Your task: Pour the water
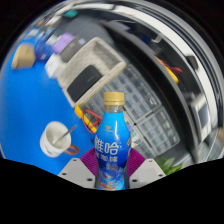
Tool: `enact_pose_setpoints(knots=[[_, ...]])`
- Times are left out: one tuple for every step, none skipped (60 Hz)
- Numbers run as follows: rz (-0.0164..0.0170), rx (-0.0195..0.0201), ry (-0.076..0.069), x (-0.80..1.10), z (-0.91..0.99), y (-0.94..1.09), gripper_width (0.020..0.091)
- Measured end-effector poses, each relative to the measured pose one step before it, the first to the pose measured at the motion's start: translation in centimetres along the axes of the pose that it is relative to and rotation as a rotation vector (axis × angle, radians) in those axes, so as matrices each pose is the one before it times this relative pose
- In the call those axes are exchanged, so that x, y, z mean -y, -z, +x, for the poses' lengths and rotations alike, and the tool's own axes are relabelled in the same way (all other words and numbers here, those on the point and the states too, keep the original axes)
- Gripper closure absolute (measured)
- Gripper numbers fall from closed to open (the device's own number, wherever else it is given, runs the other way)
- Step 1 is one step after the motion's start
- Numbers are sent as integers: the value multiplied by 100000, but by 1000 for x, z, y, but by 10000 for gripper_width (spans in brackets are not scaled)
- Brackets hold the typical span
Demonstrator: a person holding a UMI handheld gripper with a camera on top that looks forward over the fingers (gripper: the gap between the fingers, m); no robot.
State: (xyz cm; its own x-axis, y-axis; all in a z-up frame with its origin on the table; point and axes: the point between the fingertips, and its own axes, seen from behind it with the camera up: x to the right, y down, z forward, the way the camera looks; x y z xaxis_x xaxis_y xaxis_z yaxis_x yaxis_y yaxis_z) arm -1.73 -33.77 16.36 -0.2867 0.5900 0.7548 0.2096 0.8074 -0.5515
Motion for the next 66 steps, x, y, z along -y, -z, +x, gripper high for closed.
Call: enact_pose_setpoints(knots=[[844,679,-5246,67,133,67,764],[-174,-1812,-5742,425,-761,6,766],[2022,2837,-4852,-406,1239,-167,765],[482,55,-5225,-116,286,-66,767],[209,74,-4969,-154,277,-24,767],[457,63,-4853,-203,306,-34,767],[602,292,-4462,-90,389,-107,767],[622,-52,-4387,-184,316,-109,766],[336,-74,-4169,-262,320,-120,767],[403,115,-3654,-314,411,-116,766],[140,-4025,-3940,-151,-1193,178,766],[1324,2665,-2839,-237,1464,-219,766],[1080,-592,-3121,-113,504,-61,765],[757,-412,-3070,-195,582,-60,767],[335,-435,-3032,-277,415,-78,766],[239,-1396,-3159,-308,-234,-104,767],[1,108,-2776,-436,291,-140,767],[-159,182,-2824,-409,208,-170,766],[-63,283,-2752,-357,170,-151,765],[56,272,-2583,-297,196,-140,766],[245,139,-2230,-258,228,-163,765],[148,207,-1660,-257,257,-179,766],[-93,334,-1002,-345,202,-164,767],[61,-1071,-883,-436,-323,-62,766],[23,418,-578,-339,311,-218,766],[193,47,-760,-296,225,-169,765],[232,178,-653,-273,137,-154,764],[323,380,-590,-293,40,-146,765],[161,523,-543,-281,-11,-151,767],[33,321,-537,-317,19,-133,765],[102,143,-655,-305,48,-112,765],[222,-712,-762,-279,-226,72,765],[490,-40,-755,-342,-31,-149,766],[211,290,-273,-267,-4,-143,765],[37,406,111,-352,0,-116,767],[-115,305,61,-390,-8,-133,766],[-180,156,-126,-435,-22,-124,766],[-544,202,-193,-512,-35,-111,766],[-953,-114,-117,-689,-229,53,749],[3115,285,-100,260,-183,331,733],[1393,-261,909,86,70,86,762],[-976,-246,1114,-306,118,123,758],[1648,442,684,232,89,-481,764],[-434,-7,585,-154,51,137,763],[1265,-434,532,-96,212,-1042,762],[182,327,-24,131,-322,998,765],[-97,-303,178,60,-142,269,764],[125,-79,-17,42,-3,119,755],[-219,-37,-208,-3,1,42,754],[-148,-192,-378,-5,16,2,737],[-225,-240,-512,10,6,0,725],[-258,188,-345,2,207,-197,699],[-486,-112,-377,-31,-59,52,679],[-605,-73,-283,-34,-25,75,665],[-645,32,-298,-42,-46,61,647],[-439,286,-207,-19,-105,53,634],[-319,366,28,-1,-96,60,624],[-402,232,112,-50,-45,81,618],[-434,-94,99,-35,38,110,608],[-381,-375,156,-29,89,133,597],[-189,-298,316,32,44,156,567],[-3,-552,543,78,93,186,496],[211,-731,567,87,104,187,447],[326,-852,578,111,144,236,399],[351,-750,724,113,90,273,350],[278,-380,934,89,24,297,344]])
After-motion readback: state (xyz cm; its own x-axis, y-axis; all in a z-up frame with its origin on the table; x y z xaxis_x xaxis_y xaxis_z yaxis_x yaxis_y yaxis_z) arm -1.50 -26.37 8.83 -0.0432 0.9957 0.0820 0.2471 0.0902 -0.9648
